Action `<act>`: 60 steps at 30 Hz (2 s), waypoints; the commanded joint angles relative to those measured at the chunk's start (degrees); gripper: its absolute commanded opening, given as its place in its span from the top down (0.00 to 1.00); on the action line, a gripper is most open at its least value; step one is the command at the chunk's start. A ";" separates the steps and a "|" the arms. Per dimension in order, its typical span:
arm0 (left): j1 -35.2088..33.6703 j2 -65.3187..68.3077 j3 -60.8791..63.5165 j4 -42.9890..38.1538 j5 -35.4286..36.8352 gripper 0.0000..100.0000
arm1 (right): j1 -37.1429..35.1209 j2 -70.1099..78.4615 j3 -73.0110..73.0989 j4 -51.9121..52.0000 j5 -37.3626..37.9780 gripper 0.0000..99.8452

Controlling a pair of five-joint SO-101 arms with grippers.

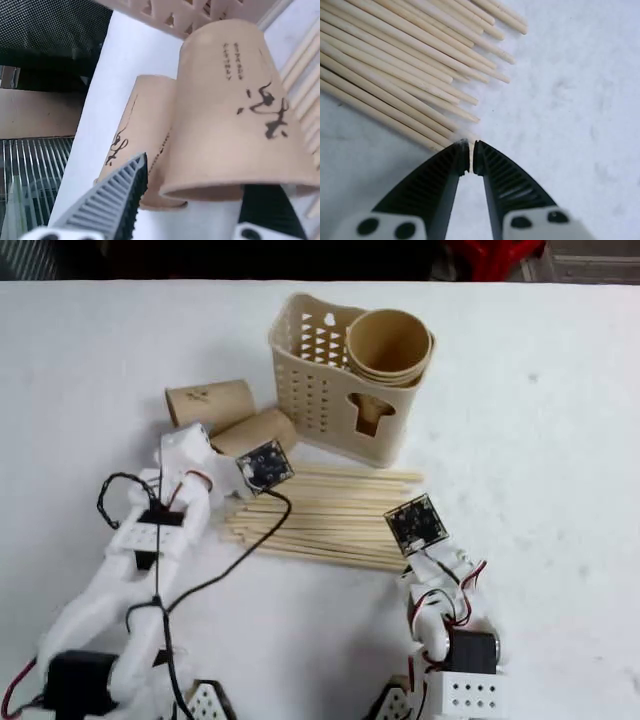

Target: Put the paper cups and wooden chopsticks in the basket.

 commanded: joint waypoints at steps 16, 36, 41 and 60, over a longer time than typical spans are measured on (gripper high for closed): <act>5.76 -3.91 -5.89 11.08 14.42 0.96 | -0.13 -0.31 0.44 -1.01 0.70 0.97; 7.69 -28.00 -52.13 78.77 39.03 0.98 | -0.13 -0.31 0.44 -1.01 0.70 0.97; 17.71 -18.07 -66.20 77.71 48.62 0.98 | -0.13 -0.31 0.44 -1.01 0.70 0.97; 24.31 35.21 -120.88 70.77 68.84 0.98 | -0.13 -0.31 0.44 -1.01 0.70 0.97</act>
